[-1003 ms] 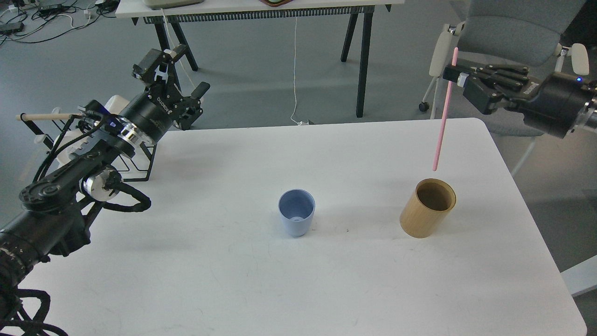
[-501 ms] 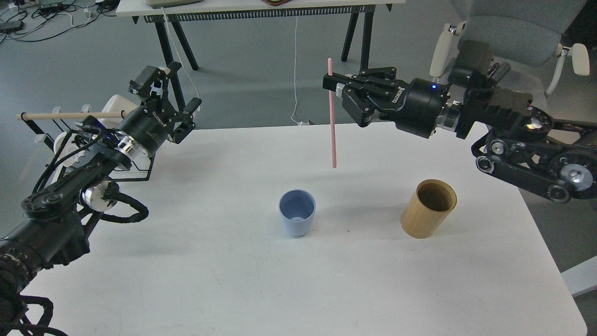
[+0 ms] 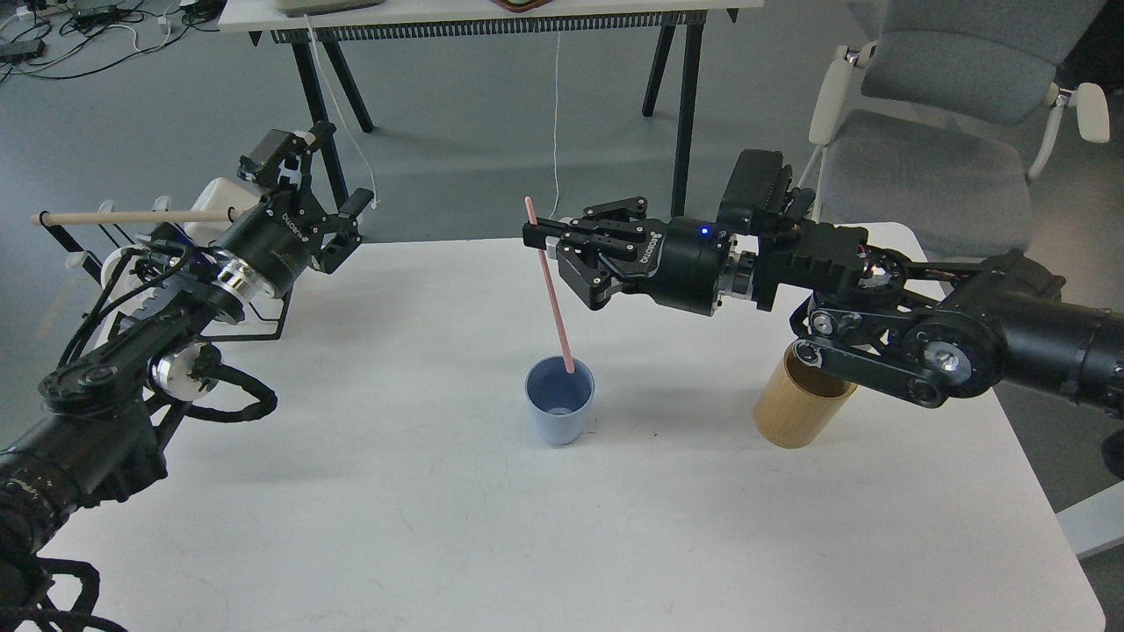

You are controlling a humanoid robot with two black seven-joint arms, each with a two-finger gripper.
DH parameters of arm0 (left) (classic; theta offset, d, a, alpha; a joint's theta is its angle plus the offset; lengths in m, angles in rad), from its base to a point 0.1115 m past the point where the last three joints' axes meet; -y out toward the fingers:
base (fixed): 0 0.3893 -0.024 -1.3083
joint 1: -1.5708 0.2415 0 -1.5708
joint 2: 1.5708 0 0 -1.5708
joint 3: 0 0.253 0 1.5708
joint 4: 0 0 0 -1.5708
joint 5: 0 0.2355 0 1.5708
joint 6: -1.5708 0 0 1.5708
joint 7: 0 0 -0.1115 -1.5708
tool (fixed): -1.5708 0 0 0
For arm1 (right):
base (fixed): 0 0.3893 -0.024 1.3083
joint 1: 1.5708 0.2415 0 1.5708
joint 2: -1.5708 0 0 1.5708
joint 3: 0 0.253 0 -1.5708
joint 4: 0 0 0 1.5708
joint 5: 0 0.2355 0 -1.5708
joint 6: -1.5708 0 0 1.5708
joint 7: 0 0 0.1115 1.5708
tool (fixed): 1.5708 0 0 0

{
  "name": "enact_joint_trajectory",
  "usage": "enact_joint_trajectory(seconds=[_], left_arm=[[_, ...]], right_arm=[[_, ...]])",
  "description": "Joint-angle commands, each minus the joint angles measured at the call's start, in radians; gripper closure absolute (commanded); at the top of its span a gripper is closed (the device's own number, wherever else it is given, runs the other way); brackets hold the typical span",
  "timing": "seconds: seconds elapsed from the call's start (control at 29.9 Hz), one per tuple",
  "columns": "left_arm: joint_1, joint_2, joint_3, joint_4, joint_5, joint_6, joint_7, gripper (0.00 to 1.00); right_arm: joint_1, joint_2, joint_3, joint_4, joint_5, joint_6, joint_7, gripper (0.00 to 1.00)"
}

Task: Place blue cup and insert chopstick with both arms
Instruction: 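Carry the pink stick over the blue cup and lower it in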

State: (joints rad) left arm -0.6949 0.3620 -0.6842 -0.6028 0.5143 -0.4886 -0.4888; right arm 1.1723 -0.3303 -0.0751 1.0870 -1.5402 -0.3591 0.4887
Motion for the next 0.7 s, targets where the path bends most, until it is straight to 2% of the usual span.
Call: enact_joint_trajectory(seconds=[0.0,0.17,0.23,0.3,0.5,0.6,0.67], left_arm=[[0.000,0.000,0.000,0.000,0.000,0.000,0.000,0.03],[0.005,0.000,0.000,0.001,0.001,0.000,0.000,0.02],[0.006,0.000,0.000,0.001,0.001,0.000,0.000,0.02],[0.006,0.000,0.000,0.001,0.001,0.000,0.000,0.02],[0.006,0.000,-0.001,0.001,0.000,0.000,0.000,0.02],[0.006,0.000,-0.001,0.001,0.000,0.000,0.000,0.02],[0.006,0.000,0.000,0.001,0.000,0.000,0.000,0.02]], right_arm=[[-0.011,0.034,-0.008,-0.025,0.000,-0.003,0.000,1.00],[-0.025,0.062,-0.008,-0.045,0.000,-0.003,0.000,0.98],[-0.034,0.063,-0.008,-0.045,0.000,-0.001,0.000,0.85],[-0.042,0.062,-0.008,-0.044,0.002,-0.003,0.000,0.65],[-0.046,0.047,-0.005,-0.041,0.014,-0.003,0.000,0.25],[-0.046,0.039,0.009,-0.035,0.020,-0.004,0.000,0.10],[-0.046,0.037,0.012,-0.032,0.023,-0.004,0.000,0.08]])
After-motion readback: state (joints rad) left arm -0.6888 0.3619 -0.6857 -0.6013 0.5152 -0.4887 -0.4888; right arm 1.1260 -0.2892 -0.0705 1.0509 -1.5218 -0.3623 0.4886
